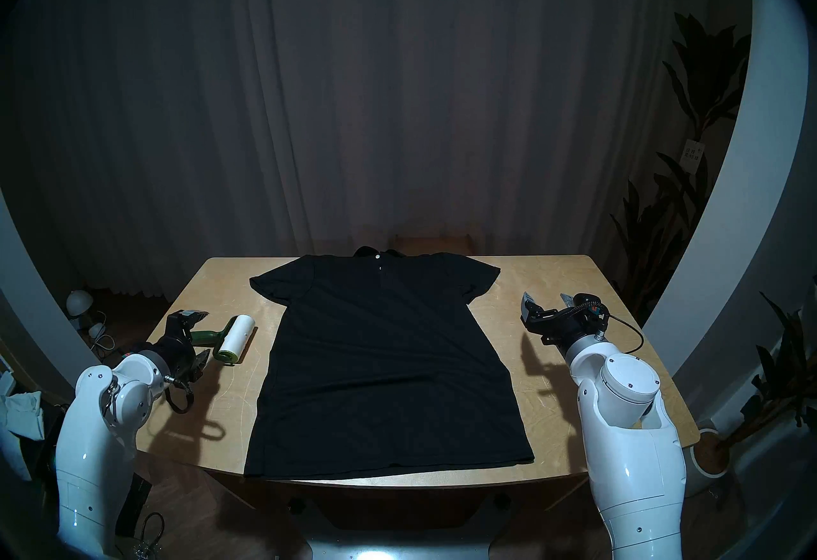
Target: Use the fur roller to clean a top
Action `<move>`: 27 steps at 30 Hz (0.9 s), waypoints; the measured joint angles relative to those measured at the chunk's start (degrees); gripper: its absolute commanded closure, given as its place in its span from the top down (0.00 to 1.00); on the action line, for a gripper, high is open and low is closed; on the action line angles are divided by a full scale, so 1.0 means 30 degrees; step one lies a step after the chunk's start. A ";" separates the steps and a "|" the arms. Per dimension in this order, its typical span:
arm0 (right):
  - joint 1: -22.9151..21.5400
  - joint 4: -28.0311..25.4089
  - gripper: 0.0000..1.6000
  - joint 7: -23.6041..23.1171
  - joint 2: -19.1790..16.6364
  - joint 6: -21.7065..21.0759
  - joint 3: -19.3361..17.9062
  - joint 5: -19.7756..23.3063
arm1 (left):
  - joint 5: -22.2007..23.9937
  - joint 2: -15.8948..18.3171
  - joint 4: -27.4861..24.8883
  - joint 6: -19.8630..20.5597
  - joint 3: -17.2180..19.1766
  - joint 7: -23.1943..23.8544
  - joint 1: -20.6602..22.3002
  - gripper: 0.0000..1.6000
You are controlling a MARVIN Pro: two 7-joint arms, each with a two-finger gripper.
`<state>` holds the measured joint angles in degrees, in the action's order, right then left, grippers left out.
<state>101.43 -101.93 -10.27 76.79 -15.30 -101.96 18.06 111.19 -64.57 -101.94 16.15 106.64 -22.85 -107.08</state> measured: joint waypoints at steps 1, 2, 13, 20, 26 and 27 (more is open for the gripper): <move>0.0054 0.0001 1.00 -0.0033 -0.0022 -0.0046 0.0028 -0.0026 | -0.0034 0.0007 -0.0182 0.0148 0.0055 0.0201 -0.0154 1.00; 0.0138 0.0001 1.00 -0.0081 -0.0051 -0.0112 0.0061 -0.0062 | -0.0086 0.0022 -0.0429 0.0352 0.0120 0.0482 -0.0377 1.00; 0.1656 -0.0083 1.00 -0.0837 -0.0367 -0.0798 0.0097 -0.0318 | -0.0844 0.0059 -0.3193 0.2966 0.0768 0.3298 -0.3131 1.00; 0.2769 -0.0542 1.00 -0.1521 -0.0502 -0.0825 -0.0362 0.0014 | -0.1798 -0.0105 -0.4862 0.4516 0.1046 0.4970 -0.4876 1.00; 0.3636 -0.1143 1.00 -0.2183 -0.0705 -0.0780 -0.0849 0.0329 | -0.2612 -0.0289 -0.5852 0.5829 0.1064 0.6117 -0.6232 1.00; 0.3754 -0.1225 1.00 -0.2279 -0.0738 -0.0778 -0.0911 0.0366 | -0.2719 -0.0318 -0.5934 0.6007 0.1061 0.6249 -0.6395 1.00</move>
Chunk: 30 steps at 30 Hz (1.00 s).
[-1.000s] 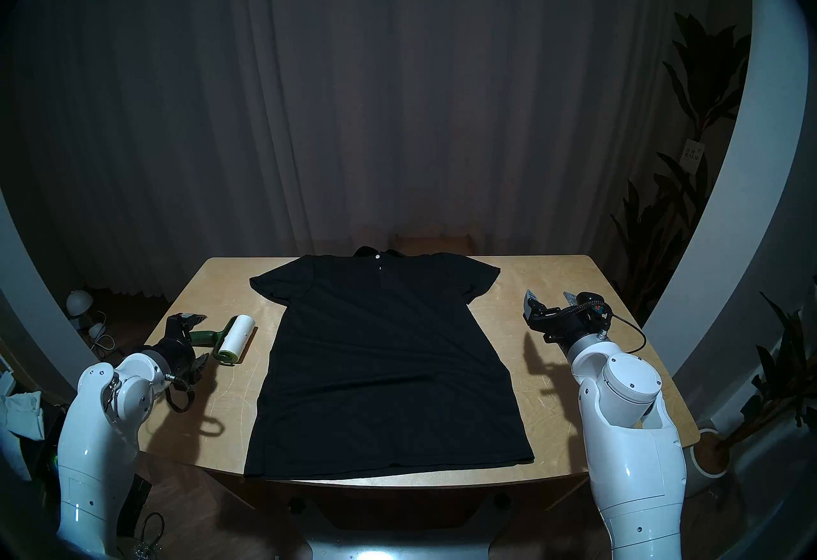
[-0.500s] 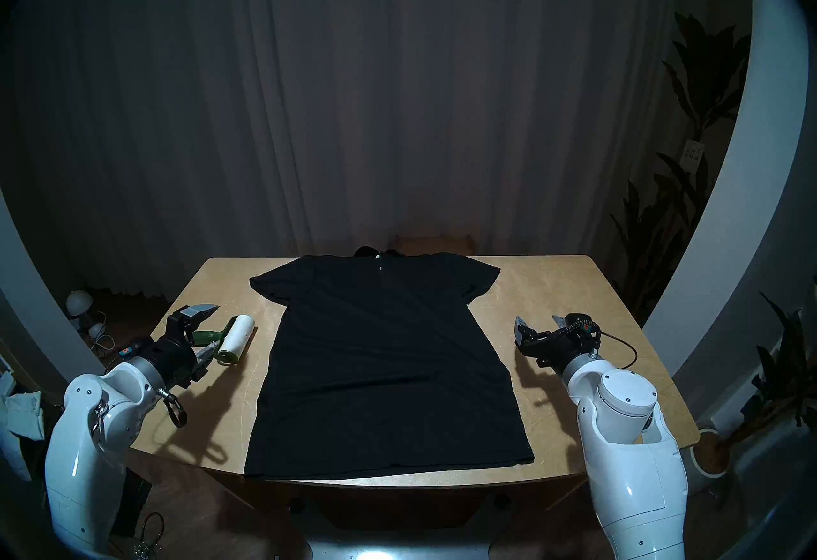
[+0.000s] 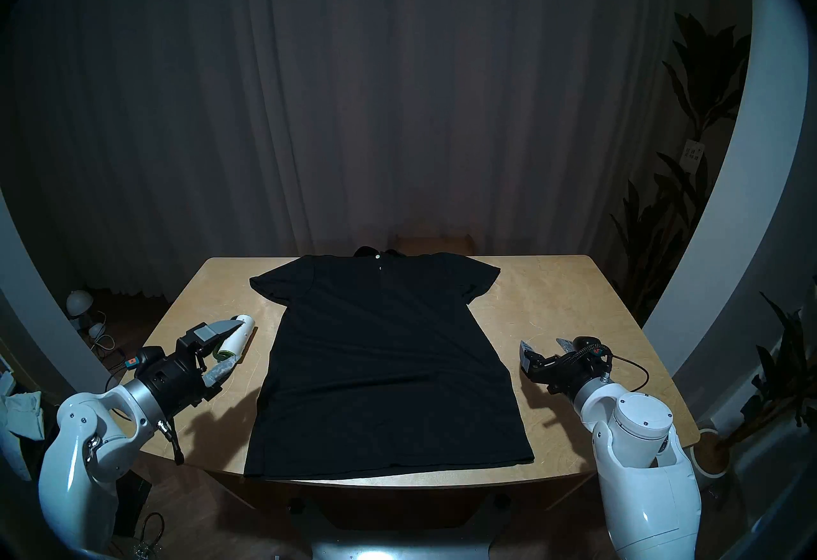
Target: Use the fur roller to clean a top
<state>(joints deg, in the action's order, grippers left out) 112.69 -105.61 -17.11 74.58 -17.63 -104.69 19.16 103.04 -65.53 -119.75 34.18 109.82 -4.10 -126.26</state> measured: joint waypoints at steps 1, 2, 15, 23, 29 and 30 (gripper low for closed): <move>0.0155 -0.0104 1.00 -0.0119 -0.0043 0.0001 -0.0078 0.0042 | -0.0138 -0.0035 -0.0074 0.0221 -0.0012 0.0148 -0.0187 1.00; 0.0391 -0.0250 1.00 -0.0307 -0.0108 0.0001 -0.0191 0.0102 | -0.0344 -0.0081 -0.0178 0.0538 -0.0021 0.0366 -0.0472 1.00; 0.3125 -0.1553 1.00 -0.2870 -0.0870 0.0005 -0.1212 0.0644 | -0.3523 -0.0611 -0.0500 0.2641 0.0118 0.2714 -0.3662 1.00; 0.4056 -0.1830 1.00 -0.4276 -0.1248 0.0216 -0.1555 0.0903 | -0.6929 -0.0806 -0.1042 0.1478 0.0064 0.4944 -0.5014 1.00; 0.4133 -0.1653 1.00 -0.4897 -0.1478 0.0518 -0.1432 0.0931 | -1.0866 -0.0564 -0.1224 -0.0660 -0.1190 0.5919 -0.5233 0.94; 0.4095 -0.1604 1.00 -0.4957 -0.1505 0.0565 -0.1356 0.0931 | -1.1453 -0.0517 -0.1239 -0.0967 -0.1423 0.5947 -0.5172 0.94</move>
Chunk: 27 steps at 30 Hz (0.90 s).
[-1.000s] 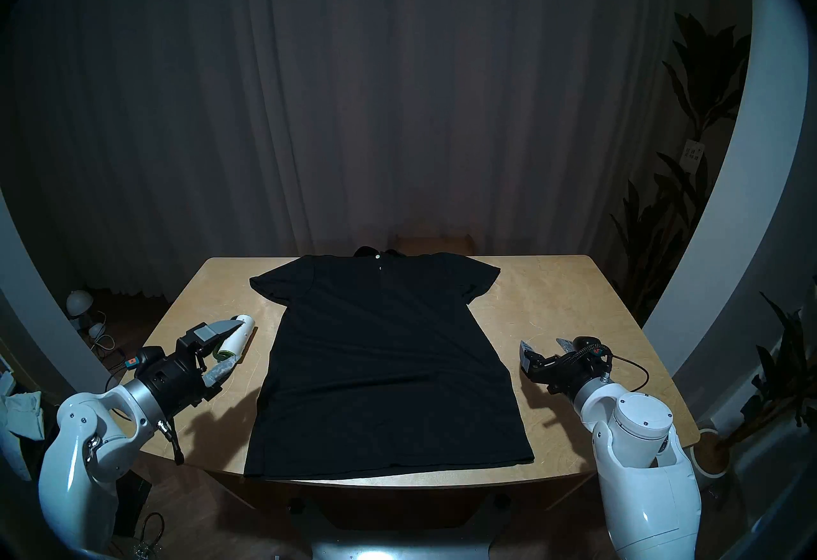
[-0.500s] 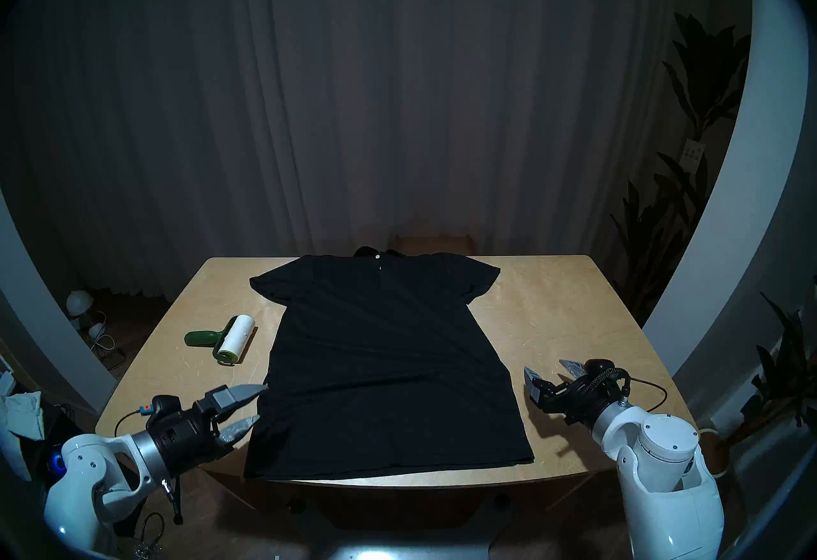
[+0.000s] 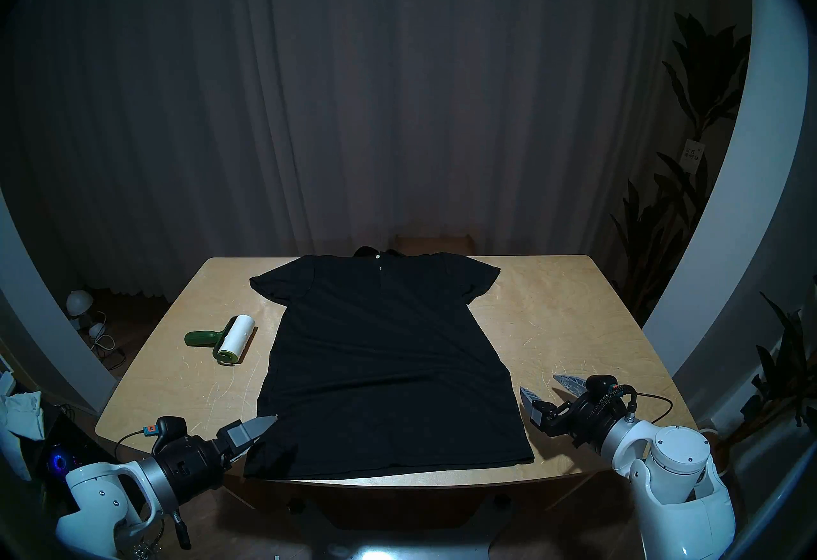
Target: Use the fur roller to clean a top
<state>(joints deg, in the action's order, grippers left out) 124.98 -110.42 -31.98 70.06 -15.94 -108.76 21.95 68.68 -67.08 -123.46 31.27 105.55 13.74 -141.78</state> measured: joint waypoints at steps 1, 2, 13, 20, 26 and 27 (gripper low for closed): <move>-0.0059 0.0058 1.00 -0.0063 -0.0027 0.0050 0.0111 -0.0001 | -0.0752 0.0070 -0.0007 -0.0401 -0.0308 0.0024 0.0102 0.92; -0.0097 0.0096 1.00 -0.0100 -0.0044 0.0083 0.0179 -0.0003 | -0.1213 0.0109 -0.0007 -0.0655 -0.0501 0.0029 0.0175 0.91; -0.0546 0.0572 1.00 0.0150 -0.0250 0.0527 0.1042 -0.1043 | -0.6996 0.0741 0.0963 -0.3440 -0.3462 -0.0015 0.1628 0.81; -0.0635 0.0623 1.00 0.0822 -0.0377 0.0523 0.1427 -0.2036 | -0.8555 0.0934 0.1578 -0.3672 -0.4387 -0.0947 0.2501 0.68; -0.0627 0.0622 1.00 0.0913 -0.0543 0.0434 0.1489 -0.2358 | -0.8768 0.1137 0.1674 -0.3336 -0.4482 -0.1321 0.2775 0.36; -0.0623 0.0622 1.00 0.0913 -0.0576 0.0394 0.1489 -0.2394 | -0.8748 0.1184 0.1664 -0.3204 -0.4453 -0.1312 0.2768 0.35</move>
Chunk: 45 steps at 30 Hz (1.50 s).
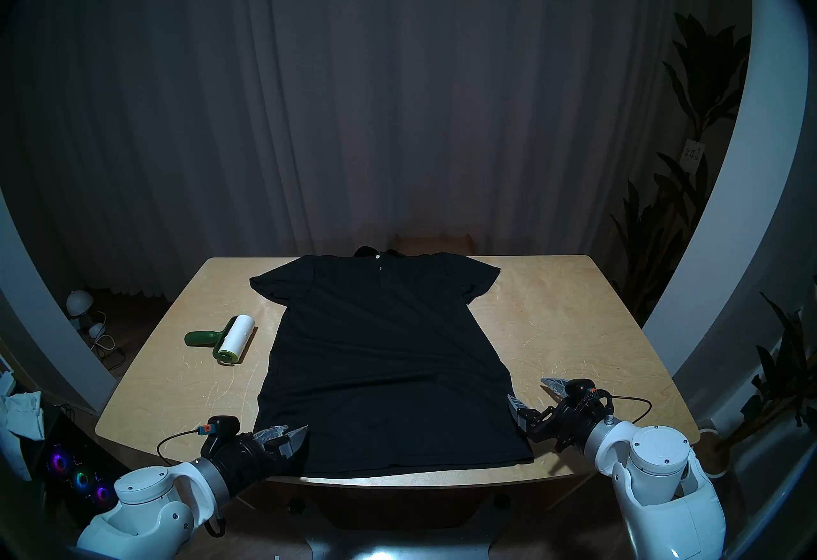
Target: Use the fur roller to clean a top
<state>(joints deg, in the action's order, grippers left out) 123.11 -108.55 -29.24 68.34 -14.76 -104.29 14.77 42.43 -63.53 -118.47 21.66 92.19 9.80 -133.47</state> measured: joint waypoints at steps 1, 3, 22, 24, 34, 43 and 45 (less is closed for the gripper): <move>0.0013 -0.0001 1.00 -0.0011 -0.0059 -0.0097 -0.0012 -0.0046 | 0.0069 0.0082 -0.0057 0.0196 0.0090 0.0098 -0.0045 0.33; 0.0038 -0.0009 1.00 -0.0082 -0.0135 -0.0251 -0.0055 -0.0094 | 0.0156 0.0204 -0.0160 0.0433 0.0223 0.0283 -0.0165 0.30; 0.0710 -0.0149 1.00 -0.1750 -0.1287 -0.1716 -0.1169 0.0090 | 0.1197 0.0386 -0.0947 0.1199 0.1551 0.1012 -0.2189 0.17; 0.0813 -0.0188 1.00 -0.2021 -0.1472 -0.1828 -0.1389 0.0145 | 0.1269 0.0352 -0.0961 0.1211 0.1671 0.1000 -0.2311 0.15; 0.1036 -0.0165 1.00 -0.2887 -0.2075 -0.2038 -0.1922 0.0248 | 0.1554 0.0191 -0.0987 0.1213 0.2105 0.1026 -0.2773 0.02; 0.0604 0.0023 1.00 -0.3348 -0.1810 -0.1418 -0.1795 0.0804 | 0.2005 -0.0109 -0.1027 0.0890 0.2562 0.1149 -0.2765 0.06; 0.0407 0.0100 1.00 -0.3300 -0.1729 -0.1333 -0.1415 0.0783 | 0.2056 -0.0112 -0.1027 0.0906 0.2567 0.1149 -0.2684 0.06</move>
<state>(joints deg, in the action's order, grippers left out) 124.33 -108.26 -39.14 63.15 -18.76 -108.54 17.12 48.60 -63.86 -121.55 24.38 99.89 13.25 -141.52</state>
